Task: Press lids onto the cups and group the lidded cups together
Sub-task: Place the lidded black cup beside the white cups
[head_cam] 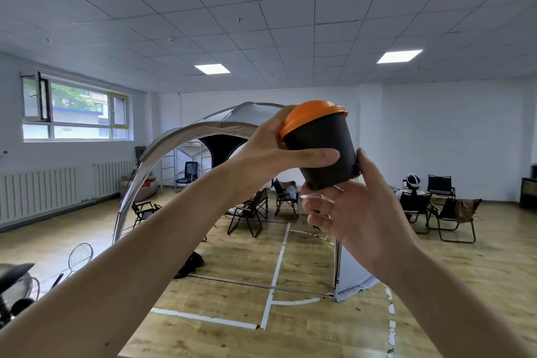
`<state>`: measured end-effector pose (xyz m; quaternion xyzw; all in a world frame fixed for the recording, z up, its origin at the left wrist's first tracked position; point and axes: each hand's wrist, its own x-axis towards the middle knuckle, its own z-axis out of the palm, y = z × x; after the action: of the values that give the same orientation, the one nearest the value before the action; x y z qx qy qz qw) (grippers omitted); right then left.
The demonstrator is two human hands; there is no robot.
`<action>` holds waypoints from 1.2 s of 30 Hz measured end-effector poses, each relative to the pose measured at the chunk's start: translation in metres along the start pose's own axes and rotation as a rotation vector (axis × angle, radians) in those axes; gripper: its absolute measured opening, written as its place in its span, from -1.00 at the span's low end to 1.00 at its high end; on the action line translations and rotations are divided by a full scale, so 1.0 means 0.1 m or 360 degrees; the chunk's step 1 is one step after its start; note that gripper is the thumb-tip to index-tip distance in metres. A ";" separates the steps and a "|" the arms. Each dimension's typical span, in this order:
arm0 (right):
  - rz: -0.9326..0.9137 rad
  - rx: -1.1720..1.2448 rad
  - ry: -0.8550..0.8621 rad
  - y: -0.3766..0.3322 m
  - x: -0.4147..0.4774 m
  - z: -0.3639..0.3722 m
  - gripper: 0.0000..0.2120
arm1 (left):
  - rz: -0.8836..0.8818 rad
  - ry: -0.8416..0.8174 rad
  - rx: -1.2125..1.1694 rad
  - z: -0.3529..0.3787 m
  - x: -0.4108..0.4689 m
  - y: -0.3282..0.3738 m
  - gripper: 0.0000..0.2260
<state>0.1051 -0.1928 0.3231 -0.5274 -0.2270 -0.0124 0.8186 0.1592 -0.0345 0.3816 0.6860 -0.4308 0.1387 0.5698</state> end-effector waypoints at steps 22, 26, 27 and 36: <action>0.0021 0.0019 -0.0034 0.10 0.05 -0.06 -0.28 | -0.0029 -0.0071 0.0044 -0.03 -0.01 -0.09 -0.30; -0.0003 -0.0046 -0.0023 0.13 0.07 -0.03 -0.29 | -0.0062 -0.0070 0.0055 -0.03 -0.04 -0.10 -0.33; 0.0027 -0.0032 -0.0035 0.14 0.07 -0.03 -0.27 | -0.0068 -0.0080 0.0050 -0.03 -0.05 -0.11 -0.32; 0.0085 0.0031 -0.0089 0.22 0.09 -0.09 -0.24 | -0.0107 -0.0065 0.0041 -0.06 -0.07 -0.23 -0.32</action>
<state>0.1221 -0.1887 0.3043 -0.5254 -0.2357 0.0265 0.8172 0.1742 -0.0270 0.3635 0.7099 -0.4173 0.1109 0.5564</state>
